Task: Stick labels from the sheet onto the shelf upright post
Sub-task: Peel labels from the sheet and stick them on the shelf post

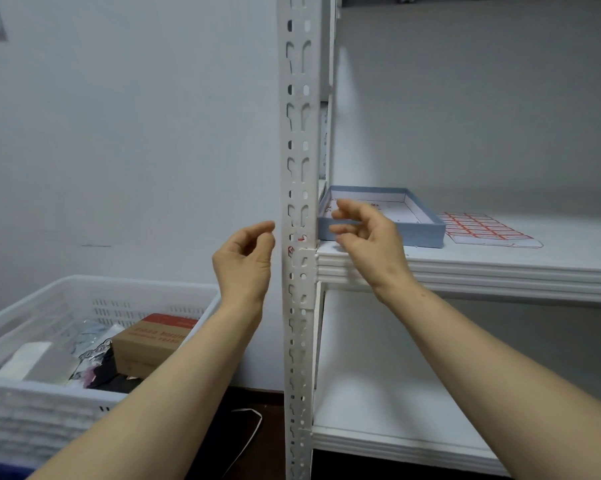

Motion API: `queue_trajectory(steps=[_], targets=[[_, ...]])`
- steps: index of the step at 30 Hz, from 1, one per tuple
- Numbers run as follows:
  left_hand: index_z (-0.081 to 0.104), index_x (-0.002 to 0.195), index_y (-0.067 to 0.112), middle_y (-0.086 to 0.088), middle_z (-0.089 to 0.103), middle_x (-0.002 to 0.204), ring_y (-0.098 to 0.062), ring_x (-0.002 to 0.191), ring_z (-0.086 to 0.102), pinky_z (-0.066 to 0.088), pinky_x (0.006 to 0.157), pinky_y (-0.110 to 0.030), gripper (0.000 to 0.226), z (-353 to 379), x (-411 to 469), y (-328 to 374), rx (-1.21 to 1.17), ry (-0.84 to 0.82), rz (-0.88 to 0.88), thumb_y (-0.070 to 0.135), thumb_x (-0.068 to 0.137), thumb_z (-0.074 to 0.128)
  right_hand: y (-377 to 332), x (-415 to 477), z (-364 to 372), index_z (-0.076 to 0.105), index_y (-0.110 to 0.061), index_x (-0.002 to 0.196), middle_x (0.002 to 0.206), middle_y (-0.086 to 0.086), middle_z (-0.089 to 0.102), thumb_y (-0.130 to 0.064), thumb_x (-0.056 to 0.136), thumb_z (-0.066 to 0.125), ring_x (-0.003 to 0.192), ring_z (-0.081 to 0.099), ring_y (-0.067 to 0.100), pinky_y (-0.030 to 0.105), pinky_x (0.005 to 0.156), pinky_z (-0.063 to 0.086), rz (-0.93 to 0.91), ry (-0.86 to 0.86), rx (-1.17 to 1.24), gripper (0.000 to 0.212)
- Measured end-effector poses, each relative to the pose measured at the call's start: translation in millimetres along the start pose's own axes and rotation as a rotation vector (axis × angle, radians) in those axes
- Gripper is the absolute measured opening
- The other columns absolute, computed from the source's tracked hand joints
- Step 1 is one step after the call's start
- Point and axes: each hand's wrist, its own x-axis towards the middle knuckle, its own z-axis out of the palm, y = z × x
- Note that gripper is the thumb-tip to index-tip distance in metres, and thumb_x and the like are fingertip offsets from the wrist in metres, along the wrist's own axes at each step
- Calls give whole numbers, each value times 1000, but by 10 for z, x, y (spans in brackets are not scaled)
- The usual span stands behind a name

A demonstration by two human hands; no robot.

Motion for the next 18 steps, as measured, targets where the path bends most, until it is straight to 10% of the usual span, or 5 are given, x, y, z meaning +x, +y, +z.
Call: queue_trajectory(steps=[18], targets=[[71,91,11,-4,70,91,-16,81,63,51,79,-31,10,-1,49,-297,626,-129,401,19,85,69,78,-57,87,64,-6,112,90,1,64,6,86,52,86,60,12,21,87,48,16,-52,-78,31]])
